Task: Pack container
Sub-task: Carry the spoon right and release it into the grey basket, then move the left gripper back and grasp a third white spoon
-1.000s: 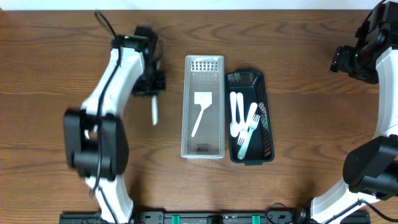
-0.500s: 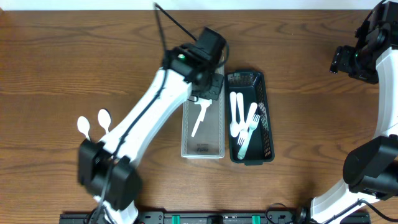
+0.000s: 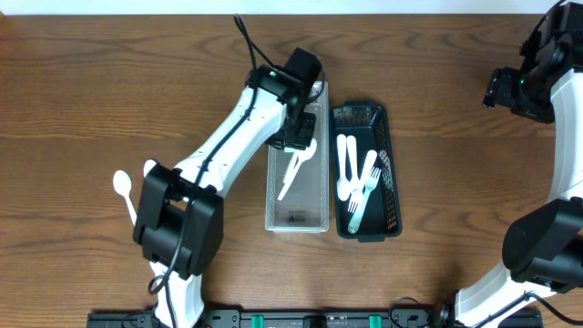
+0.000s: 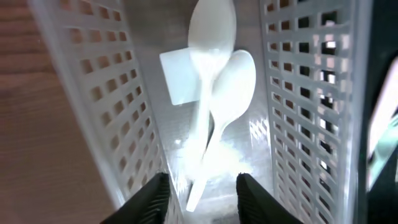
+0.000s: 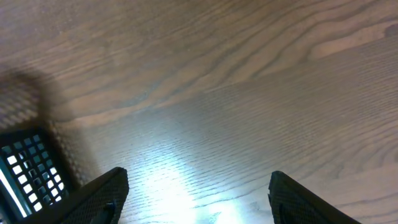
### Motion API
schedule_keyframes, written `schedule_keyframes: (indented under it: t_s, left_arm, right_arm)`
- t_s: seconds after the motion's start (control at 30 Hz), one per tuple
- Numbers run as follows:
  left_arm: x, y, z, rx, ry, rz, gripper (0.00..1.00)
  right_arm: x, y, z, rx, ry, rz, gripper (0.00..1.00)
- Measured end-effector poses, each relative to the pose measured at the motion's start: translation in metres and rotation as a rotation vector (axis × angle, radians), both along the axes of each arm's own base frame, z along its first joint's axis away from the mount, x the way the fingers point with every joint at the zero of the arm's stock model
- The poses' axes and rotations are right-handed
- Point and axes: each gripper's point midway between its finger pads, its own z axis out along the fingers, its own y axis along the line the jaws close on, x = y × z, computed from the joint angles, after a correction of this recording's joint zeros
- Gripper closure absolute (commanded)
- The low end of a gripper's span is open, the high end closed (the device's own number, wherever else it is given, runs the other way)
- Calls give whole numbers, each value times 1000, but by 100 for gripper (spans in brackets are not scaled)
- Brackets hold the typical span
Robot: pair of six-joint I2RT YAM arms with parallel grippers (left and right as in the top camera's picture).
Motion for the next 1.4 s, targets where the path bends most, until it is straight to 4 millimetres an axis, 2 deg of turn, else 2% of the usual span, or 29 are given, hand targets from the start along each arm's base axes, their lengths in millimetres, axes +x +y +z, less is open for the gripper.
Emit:
schedule_keyframes:
  t_s: [0.07, 0.13, 0.23, 0.33, 0.4, 0.53, 0.6, 0.73, 0.9, 1.03, 1.4]
  left_arm:
    - [0, 6, 17, -10, -34, 7, 50]
    - [0, 17, 43, -18, -86, 26, 43]
    - [-5, 46, 92, -29, -182, 81, 37]
    - [-16, 95, 135, -29, -256, 184, 28]
    - [-24, 130, 150, -16, -271, 274, 27]
    - [-41, 199, 158, 34, -246, 463, 27]
    - [-48, 228, 156, 55, -220, 550, 27]
    - [-55, 267, 154, 73, -201, 675, 27]
    - [-61, 295, 137, 86, -173, 765, 27]
    - [-61, 299, 110, 94, -142, 764, 27]
    - [-85, 288, -14, 92, -4, 701, 26]
  right_arm:
    - [0, 0, 0, -2, 0, 6, 24]
    - [1, 0, 0, -3, -1, 8, 24]
    - [1, 0, 0, -4, -3, 11, 24]
    - [1, 0, 0, -5, -2, 15, 23]
    - [1, 0, 0, -5, -1, 15, 23]
    - [0, 0, 0, -5, 4, 19, 23]
    - [-2, 0, -1, -4, 10, 22, 23]
    - [-5, 1, -2, -1, 25, 23, 22]
    - [-7, 2, -2, 1, 33, 26, 21]
    - [-9, 2, -3, 3, 40, 26, 21]
    - [-10, 3, -3, 6, 43, 27, 21]
